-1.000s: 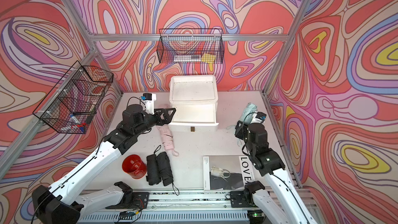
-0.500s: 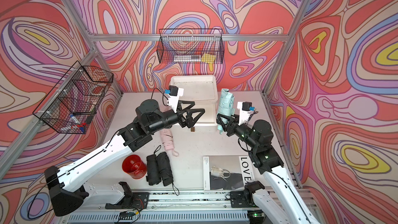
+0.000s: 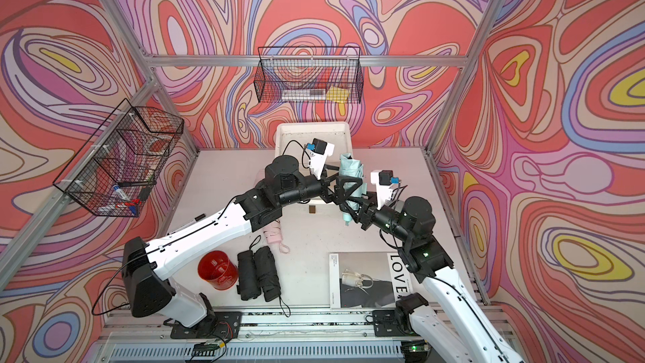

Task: Place the umbrella in the drawer by color
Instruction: Pick up the umbrella from the center of the board.

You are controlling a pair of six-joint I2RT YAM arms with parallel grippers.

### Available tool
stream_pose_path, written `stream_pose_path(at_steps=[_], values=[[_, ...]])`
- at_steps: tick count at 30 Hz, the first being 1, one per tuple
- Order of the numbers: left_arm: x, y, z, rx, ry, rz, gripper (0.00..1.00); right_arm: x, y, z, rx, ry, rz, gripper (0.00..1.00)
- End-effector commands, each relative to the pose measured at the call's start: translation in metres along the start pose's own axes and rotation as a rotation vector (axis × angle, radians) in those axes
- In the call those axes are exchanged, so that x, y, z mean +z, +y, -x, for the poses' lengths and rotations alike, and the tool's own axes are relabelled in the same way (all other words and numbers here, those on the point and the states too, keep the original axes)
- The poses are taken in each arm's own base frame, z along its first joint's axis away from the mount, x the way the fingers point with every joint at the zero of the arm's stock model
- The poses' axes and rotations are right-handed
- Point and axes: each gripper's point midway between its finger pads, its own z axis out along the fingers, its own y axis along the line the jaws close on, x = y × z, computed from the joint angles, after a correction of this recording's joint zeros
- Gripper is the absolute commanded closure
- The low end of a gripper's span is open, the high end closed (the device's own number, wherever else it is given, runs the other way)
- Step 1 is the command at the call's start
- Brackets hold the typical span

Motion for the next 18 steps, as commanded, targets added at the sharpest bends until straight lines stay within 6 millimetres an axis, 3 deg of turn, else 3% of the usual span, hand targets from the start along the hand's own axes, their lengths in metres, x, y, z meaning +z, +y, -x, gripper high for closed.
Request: stream_pose_path(at_steps=[1,5,7,10,15,18], values=[[0.003,-0.01,0.015,-0.007,-0.042,-0.039,0.16,-0.002,0.015,0.012,-0.066,-0.058,0.062,0.66],[0.007,-0.004,0.012,0.012,-0.027,-0.004,0.35,0.004,0.011,0.007,-0.061,-0.049,0.063,0.62],[0.004,0.008,0.019,0.061,-0.025,0.079,0.53,0.006,0.007,0.004,-0.059,-0.043,0.055,0.58],[0.001,0.024,0.032,0.096,-0.006,0.135,0.68,0.005,0.003,0.001,-0.069,-0.043,0.035,0.5],[-0.007,0.054,0.078,0.086,0.004,0.151,0.72,0.004,-0.011,-0.007,-0.094,-0.025,-0.039,0.27],[-0.016,0.074,0.107,0.25,0.043,0.238,0.72,-0.001,-0.023,-0.006,-0.086,-0.044,-0.12,0.25]])
